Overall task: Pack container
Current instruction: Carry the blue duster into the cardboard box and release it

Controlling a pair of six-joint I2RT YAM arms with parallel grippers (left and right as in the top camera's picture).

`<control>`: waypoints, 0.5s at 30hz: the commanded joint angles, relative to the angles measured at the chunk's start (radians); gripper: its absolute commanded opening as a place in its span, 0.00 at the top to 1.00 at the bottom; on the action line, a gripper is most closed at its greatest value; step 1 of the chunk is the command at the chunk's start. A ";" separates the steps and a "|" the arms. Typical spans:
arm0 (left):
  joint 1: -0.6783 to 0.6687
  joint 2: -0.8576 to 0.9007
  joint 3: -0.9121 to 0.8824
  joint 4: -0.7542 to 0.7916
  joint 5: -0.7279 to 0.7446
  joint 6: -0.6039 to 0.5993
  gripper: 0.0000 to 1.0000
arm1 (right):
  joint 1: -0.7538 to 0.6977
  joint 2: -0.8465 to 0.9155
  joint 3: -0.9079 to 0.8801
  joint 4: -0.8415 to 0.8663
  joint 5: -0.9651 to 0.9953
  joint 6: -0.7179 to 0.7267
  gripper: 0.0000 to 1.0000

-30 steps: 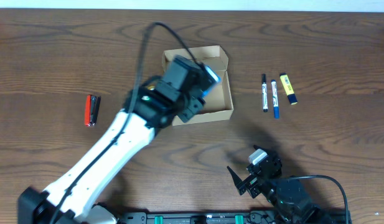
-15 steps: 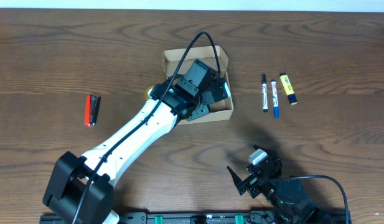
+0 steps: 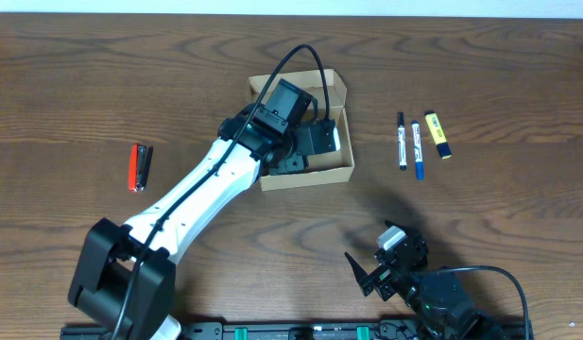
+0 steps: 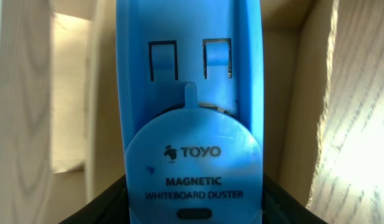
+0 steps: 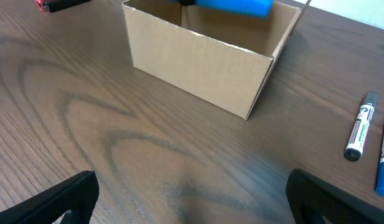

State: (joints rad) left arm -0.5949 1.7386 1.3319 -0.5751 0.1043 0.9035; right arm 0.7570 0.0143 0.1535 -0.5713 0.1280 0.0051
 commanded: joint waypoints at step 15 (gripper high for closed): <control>0.019 0.103 0.012 -0.029 0.027 0.058 0.46 | 0.014 -0.008 -0.003 -0.001 0.002 -0.013 0.01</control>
State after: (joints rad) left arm -0.5831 1.8370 1.3319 -0.5987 0.1184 0.9474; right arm 0.7570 0.0143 0.1539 -0.5716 0.1280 0.0051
